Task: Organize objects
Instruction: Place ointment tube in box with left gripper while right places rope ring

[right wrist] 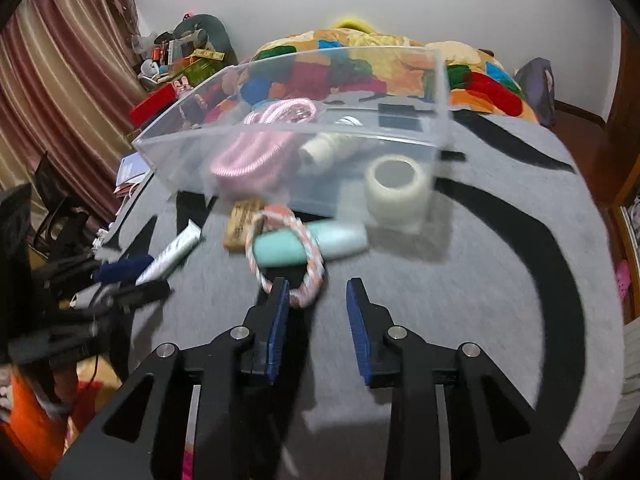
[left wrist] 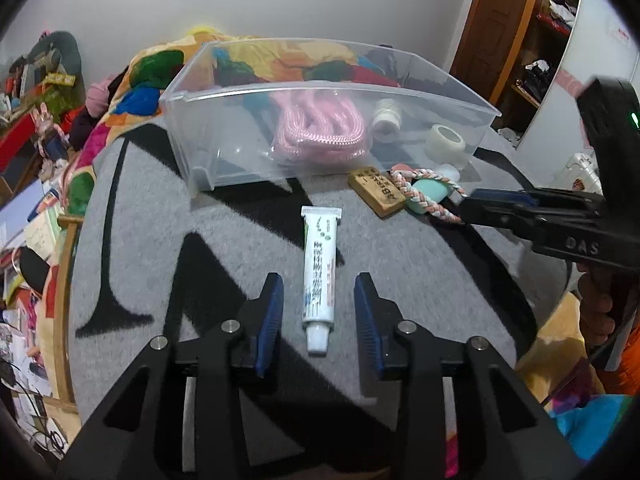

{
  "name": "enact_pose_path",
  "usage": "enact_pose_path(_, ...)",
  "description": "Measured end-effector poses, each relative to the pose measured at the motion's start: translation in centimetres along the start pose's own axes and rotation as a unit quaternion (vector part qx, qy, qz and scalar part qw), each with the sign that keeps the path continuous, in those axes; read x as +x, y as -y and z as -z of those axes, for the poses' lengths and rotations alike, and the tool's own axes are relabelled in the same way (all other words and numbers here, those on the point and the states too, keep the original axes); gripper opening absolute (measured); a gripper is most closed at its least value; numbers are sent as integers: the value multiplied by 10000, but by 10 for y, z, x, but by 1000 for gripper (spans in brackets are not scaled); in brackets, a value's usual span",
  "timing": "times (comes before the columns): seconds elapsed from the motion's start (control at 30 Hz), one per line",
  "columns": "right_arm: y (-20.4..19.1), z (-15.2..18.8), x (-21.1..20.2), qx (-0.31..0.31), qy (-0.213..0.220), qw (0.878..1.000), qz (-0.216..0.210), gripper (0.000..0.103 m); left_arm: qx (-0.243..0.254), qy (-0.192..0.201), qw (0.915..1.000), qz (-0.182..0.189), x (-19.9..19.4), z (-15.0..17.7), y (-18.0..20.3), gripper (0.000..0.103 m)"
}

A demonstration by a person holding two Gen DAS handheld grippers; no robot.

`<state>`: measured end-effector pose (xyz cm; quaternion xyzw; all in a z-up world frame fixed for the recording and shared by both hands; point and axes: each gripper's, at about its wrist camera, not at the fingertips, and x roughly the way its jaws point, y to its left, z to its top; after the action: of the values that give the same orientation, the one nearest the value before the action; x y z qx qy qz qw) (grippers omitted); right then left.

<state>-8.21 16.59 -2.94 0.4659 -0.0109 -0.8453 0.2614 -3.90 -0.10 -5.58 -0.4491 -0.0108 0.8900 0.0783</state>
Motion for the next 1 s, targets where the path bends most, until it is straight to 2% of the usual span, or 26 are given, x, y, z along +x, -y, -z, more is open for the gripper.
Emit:
enact_pose_path(0.07,-3,-3,7,12,-1,10000,-89,26,24,71,9999,-85,3,-1,3,37)
enact_pose_path(0.13,-7,-3,11,-20,31,10000,-44,8,123,159,9995,-243,4,0,8,33)
enact_pose_path(0.27,-12,2,-2,-102,181,9997,-152,7,241,228,9989,-320,4,2,13,15)
enact_pose_path(0.33,-18,8,-11,-290,193,9992,-204,7,216,213,9990,-315,4,3,12,15)
enact_pose_path(0.43,-22,21,-19,-591,23,9982,-49,7,157,191,9991,-335,3,2,9,15)
enact_pose_path(0.57,-10,37,-22,-652,-239,9975,91,7,94,200,9992,-326,1,6,6,15)
enact_pose_path(0.67,-2,41,-29,-669,-276,9974,69,7,89,210,9992,-314,0,8,6,15)
enact_pose_path(0.7,-2,41,-32,-677,-265,9973,95,9,75,213,9993,-304,0,8,6,15)
enact_pose_path(0.77,-4,36,-32,-700,-242,9972,87,19,45,221,9993,-289,1,7,6,15)
enact_pose_path(0.83,-10,31,-30,-704,-191,9973,-30,48,36,229,9993,-285,1,7,5,15)
enact_pose_path(0.9,-16,26,-24,-664,-160,9976,-143,54,25,234,9993,-275,1,7,5,15)
enact_pose_path(1.0,-29,20,-12,-714,-236,9969,-249,54,-19,238,9994,-239,1,7,3,15)
